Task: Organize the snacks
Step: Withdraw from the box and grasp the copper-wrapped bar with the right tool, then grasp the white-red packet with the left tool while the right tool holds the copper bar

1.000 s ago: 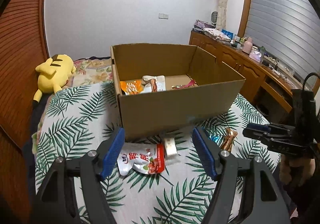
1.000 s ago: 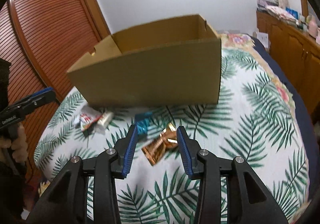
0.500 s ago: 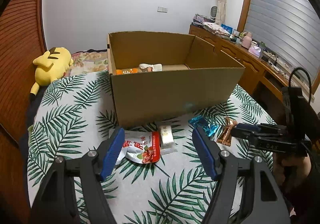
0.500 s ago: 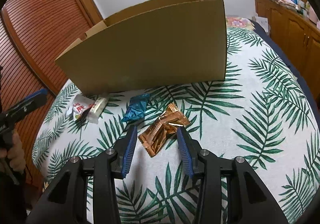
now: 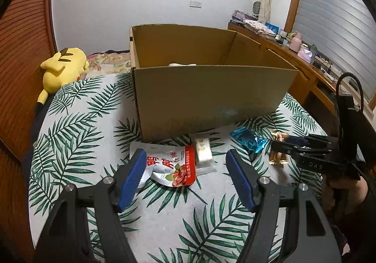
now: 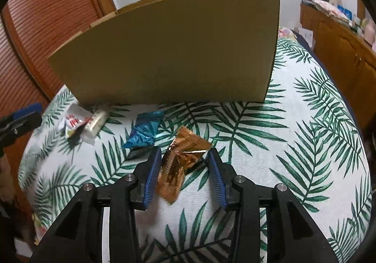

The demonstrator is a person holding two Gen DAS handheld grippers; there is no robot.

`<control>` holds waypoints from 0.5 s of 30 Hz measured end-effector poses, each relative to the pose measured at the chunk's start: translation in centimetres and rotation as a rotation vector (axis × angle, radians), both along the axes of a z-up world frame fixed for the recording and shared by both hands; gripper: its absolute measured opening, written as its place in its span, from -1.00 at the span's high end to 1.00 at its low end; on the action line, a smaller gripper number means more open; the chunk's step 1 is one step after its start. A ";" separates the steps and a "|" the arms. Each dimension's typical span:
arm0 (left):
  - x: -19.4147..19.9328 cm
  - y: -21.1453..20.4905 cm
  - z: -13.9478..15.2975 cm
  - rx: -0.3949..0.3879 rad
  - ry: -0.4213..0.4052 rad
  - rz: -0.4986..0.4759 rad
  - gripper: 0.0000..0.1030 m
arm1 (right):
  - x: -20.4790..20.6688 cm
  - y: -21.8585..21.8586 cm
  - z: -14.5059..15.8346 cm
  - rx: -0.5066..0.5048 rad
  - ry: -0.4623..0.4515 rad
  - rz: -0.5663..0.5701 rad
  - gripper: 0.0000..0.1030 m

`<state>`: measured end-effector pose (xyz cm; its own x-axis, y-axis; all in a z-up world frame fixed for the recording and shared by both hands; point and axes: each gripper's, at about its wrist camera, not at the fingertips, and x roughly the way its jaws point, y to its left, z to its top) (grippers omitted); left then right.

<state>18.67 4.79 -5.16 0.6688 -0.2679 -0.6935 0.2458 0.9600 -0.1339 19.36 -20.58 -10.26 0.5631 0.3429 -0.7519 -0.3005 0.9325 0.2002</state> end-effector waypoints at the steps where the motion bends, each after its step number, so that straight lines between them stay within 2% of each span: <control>1: 0.1 0.0 -0.1 0.002 0.003 0.001 -0.37 | 0.0 0.0 -0.2 -0.010 0.002 0.000 0.32; 15: 2.7 0.2 -2.3 0.040 0.052 0.033 -0.37 | -0.7 0.5 -0.8 -0.039 -0.046 0.013 0.33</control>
